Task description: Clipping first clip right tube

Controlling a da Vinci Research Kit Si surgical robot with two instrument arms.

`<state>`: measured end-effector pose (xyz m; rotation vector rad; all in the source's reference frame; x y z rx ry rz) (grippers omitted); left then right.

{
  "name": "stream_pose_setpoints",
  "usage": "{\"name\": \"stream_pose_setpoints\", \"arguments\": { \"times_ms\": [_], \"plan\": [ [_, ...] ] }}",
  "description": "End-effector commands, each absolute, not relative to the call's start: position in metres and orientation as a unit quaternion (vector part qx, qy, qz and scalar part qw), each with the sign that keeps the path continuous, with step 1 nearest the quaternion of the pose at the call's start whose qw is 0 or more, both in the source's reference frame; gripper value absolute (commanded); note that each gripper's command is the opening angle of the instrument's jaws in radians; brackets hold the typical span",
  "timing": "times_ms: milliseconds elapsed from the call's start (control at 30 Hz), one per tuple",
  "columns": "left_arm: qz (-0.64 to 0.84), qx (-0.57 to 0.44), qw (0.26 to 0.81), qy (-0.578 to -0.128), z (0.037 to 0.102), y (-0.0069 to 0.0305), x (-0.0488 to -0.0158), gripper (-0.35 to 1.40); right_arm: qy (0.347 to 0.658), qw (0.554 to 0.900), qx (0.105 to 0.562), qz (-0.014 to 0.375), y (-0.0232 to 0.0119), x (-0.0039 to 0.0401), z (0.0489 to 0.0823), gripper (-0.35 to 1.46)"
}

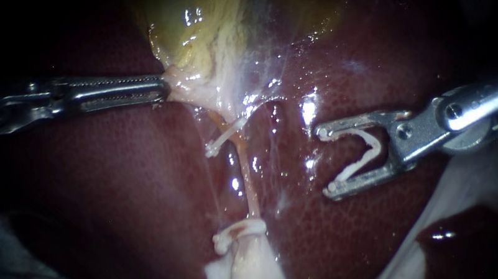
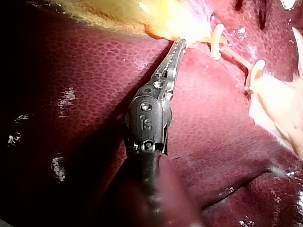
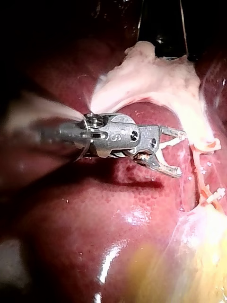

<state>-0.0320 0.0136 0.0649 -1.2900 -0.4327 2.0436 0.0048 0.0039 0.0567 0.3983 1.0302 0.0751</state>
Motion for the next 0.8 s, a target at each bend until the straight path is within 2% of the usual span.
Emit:
{"name": "stream_pose_setpoints", "arguments": {
  "times_ms": [33, 467, 733, 800],
  "plan": [
    [0.784, -0.495, 0.336, -0.167, 0.0647, 0.0136, -0.0319, -0.35, 0.489, 0.851, 0.189, 0.036, 0.0039, 0.0047, 0.0567, 0.5],
    [0.775, -0.505, 0.339, -0.173, 0.0577, 0.0144, -0.0284, -0.35, 0.489, 0.851, 0.189, 0.036, 0.004, 0.0049, 0.0568, 0.5],
    [0.776, -0.505, 0.338, -0.17, 0.0574, 0.014, -0.0288, -0.35, 0.49, 0.849, 0.196, 0.031, 0.0033, 0.0064, 0.0575, 0.5],
    [0.776, -0.505, 0.338, -0.17, 0.0574, 0.014, -0.0289, -0.35, 0.486, 0.846, 0.212, 0.057, 0.003, 0.0072, 0.0579, 0.5]
  ]
}}
